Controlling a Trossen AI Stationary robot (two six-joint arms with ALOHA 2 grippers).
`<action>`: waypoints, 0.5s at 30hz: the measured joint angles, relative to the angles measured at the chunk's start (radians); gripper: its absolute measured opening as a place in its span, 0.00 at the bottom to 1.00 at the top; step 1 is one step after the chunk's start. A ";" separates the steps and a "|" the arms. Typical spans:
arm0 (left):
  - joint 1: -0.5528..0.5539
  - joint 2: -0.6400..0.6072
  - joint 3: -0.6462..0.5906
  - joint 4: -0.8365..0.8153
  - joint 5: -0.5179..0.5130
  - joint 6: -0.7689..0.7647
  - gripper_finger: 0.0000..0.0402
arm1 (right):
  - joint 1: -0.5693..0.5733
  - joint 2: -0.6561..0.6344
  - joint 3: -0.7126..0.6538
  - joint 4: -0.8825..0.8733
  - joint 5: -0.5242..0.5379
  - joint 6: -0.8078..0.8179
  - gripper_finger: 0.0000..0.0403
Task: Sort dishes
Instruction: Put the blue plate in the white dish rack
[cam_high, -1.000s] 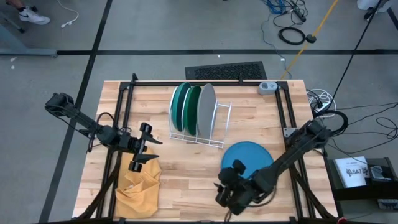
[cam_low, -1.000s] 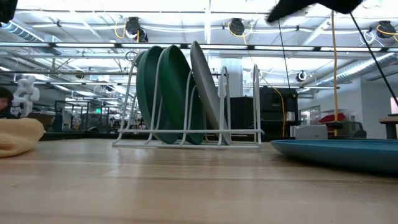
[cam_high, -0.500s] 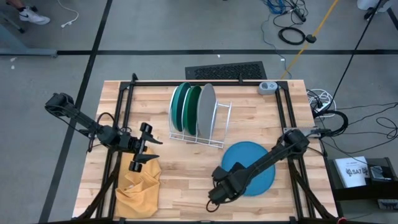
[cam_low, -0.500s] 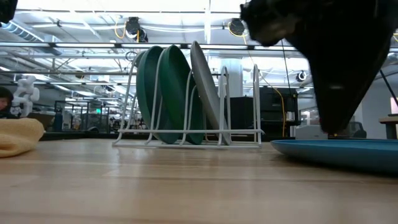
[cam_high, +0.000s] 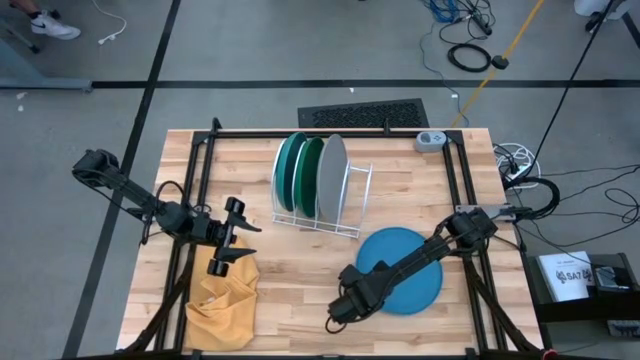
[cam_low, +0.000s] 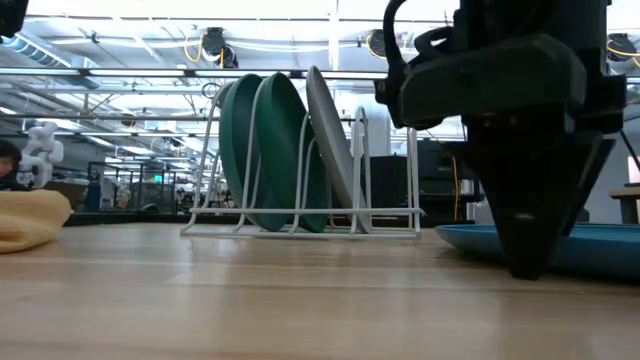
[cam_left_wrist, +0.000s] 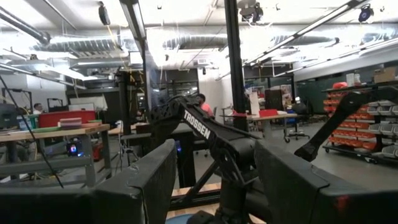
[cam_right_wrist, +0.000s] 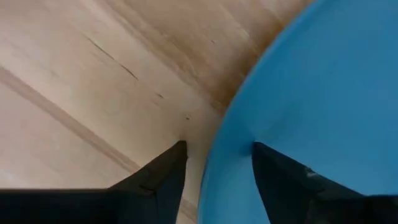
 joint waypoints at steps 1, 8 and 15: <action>0.000 0.000 0.000 0.000 0.000 0.000 0.54 | 0.002 0.005 0.002 -0.001 -0.004 0.000 0.42; 0.000 0.000 0.000 0.001 0.000 0.000 0.54 | 0.005 0.005 -0.004 -0.034 -0.011 -0.021 0.07; 0.000 0.000 0.000 0.001 0.000 0.000 0.54 | 0.023 -0.052 -0.008 -0.016 -0.006 -0.017 0.01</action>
